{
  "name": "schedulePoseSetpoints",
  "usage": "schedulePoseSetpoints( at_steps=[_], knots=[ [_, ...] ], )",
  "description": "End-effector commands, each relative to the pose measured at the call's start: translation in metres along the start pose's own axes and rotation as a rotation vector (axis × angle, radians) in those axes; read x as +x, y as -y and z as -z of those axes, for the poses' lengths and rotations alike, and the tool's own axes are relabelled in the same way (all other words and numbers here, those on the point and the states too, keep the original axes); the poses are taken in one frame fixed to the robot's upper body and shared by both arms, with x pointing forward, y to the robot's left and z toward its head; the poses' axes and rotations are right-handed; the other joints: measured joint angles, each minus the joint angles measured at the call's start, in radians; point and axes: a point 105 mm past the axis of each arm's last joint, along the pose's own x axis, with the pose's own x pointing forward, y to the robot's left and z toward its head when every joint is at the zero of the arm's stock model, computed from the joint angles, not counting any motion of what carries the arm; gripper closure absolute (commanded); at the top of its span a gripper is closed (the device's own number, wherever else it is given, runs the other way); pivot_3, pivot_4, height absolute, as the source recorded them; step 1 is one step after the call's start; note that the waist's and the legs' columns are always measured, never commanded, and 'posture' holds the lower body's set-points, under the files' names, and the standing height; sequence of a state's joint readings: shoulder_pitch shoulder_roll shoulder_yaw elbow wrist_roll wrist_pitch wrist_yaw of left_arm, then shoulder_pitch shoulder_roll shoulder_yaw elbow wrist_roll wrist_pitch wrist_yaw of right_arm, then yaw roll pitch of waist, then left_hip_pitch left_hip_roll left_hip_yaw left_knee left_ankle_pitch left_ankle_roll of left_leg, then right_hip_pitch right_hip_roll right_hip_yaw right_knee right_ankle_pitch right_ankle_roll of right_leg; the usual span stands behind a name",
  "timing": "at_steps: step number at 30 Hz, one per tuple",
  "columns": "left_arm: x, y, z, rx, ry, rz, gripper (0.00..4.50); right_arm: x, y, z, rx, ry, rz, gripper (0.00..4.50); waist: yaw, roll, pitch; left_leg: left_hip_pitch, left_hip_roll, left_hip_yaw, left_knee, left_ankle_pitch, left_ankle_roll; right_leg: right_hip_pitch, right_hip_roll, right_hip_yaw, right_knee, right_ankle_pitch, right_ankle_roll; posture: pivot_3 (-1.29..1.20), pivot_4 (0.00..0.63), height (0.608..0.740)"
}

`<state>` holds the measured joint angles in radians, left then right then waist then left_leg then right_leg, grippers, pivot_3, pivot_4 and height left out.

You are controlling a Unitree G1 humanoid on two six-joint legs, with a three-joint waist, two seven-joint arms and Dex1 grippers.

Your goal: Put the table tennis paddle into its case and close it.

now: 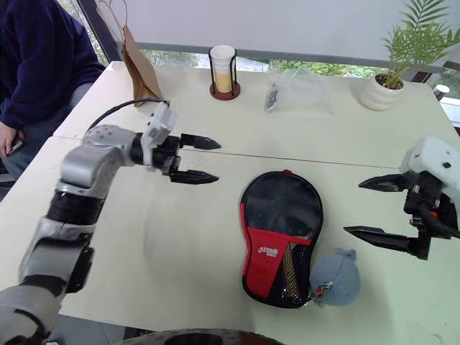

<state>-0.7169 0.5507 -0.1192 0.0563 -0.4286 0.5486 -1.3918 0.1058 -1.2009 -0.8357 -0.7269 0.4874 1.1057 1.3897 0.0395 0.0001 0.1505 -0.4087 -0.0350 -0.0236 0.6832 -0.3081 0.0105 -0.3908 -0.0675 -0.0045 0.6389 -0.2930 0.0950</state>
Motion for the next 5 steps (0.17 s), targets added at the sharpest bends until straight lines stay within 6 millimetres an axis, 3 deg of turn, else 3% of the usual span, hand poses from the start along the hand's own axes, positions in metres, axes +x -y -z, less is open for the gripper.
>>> schedulePoseSetpoints(
  at_steps=[1,5],
  knots=[
    [-0.012,0.016,-0.010,0.012,0.001,0.016,0.00,-0.001,0.004,-0.003,0.011,0.032,0.037,0.06,-0.001,0.000,0.000,0.000,0.000,0.000,0.000,0.000,0.000,0.000,0.000,0.000,0.000,0.000,0.000,0.00,0.150,0.740],
    [-0.019,0.028,-0.011,-0.016,-0.012,0.025,0.00,0.001,0.007,-0.003,0.026,0.039,0.052,0.06,-0.001,0.000,0.000,0.000,0.000,0.000,0.000,0.000,0.000,-0.001,0.000,0.000,0.001,0.000,0.000,0.00,0.150,0.740]
  ],
)
